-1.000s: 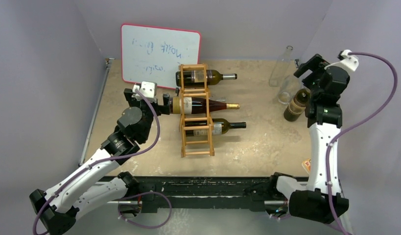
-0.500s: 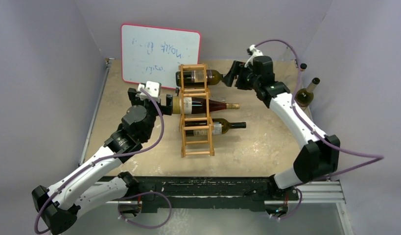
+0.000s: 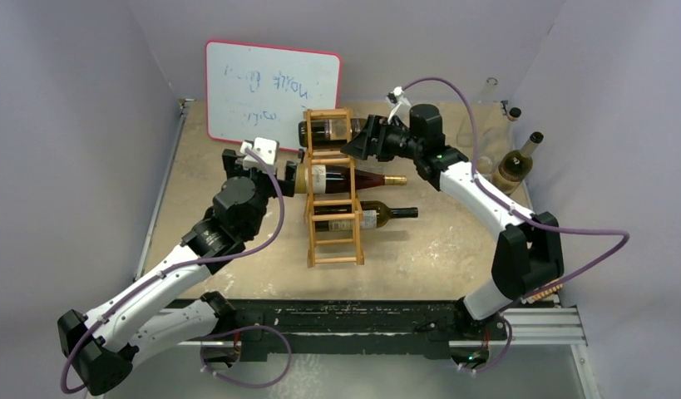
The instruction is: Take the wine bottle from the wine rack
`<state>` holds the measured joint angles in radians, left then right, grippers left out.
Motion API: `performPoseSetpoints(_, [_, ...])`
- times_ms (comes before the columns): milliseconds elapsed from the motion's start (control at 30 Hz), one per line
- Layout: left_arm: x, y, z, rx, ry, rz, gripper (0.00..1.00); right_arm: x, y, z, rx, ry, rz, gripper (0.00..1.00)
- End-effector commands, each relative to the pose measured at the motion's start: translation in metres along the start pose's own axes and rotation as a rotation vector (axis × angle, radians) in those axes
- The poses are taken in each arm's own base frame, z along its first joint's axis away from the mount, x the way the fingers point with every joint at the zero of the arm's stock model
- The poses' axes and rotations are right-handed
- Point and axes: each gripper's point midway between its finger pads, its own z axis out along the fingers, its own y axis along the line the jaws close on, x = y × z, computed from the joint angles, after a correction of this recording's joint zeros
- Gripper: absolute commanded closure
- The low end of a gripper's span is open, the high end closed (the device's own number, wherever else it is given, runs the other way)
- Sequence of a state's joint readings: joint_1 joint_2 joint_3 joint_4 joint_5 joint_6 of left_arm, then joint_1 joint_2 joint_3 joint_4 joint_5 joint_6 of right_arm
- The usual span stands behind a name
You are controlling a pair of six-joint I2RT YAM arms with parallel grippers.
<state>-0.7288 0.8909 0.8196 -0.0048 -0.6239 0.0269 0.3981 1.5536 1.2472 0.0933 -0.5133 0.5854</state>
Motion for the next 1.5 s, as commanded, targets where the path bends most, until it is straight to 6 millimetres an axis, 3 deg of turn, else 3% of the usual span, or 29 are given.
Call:
performPoseSetpoints(0, [-0.021,0.001,0.0,0.002,-0.048,-0.03,0.0,0.008,0.015,0.009,-0.068,0.02,-0.012,0.14])
performPoseSetpoints(400, [-0.018,-0.001,0.003,0.003,-0.038,-0.017,0.0,0.038,0.035,0.033,-0.152,0.101,-0.025,0.26])
performPoseSetpoints(767, [-0.014,-0.007,0.006,0.02,-0.023,-0.008,0.0,0.058,0.054,0.045,-0.201,0.161,-0.017,0.23])
performPoseSetpoints(833, [-0.013,-0.008,0.007,0.026,-0.02,-0.007,0.0,0.053,0.047,0.038,-0.118,0.15,0.01,0.19])
performPoseSetpoints(1033, [-0.014,-0.013,0.007,0.055,-0.019,-0.007,0.0,0.004,0.017,0.003,0.173,-0.053,0.034,0.01])
performPoseSetpoints(1133, [-0.016,-0.02,0.007,0.093,-0.02,-0.005,0.0,-0.011,0.006,-0.017,0.272,-0.122,0.047,0.0])
performPoseSetpoints(1167, [-0.017,-0.023,0.006,0.111,-0.024,-0.006,0.0,-0.018,-0.008,-0.024,0.361,-0.175,0.078,0.0])
performPoseSetpoints(1300, [-0.02,-0.044,0.003,0.234,-0.033,0.002,0.0,-0.015,-0.044,-0.046,0.571,-0.249,0.258,0.0])
performPoseSetpoints(1467, [-0.023,-0.091,-0.006,0.488,-0.028,-0.018,0.0,0.004,-0.069,-0.05,0.735,-0.254,0.491,0.0])
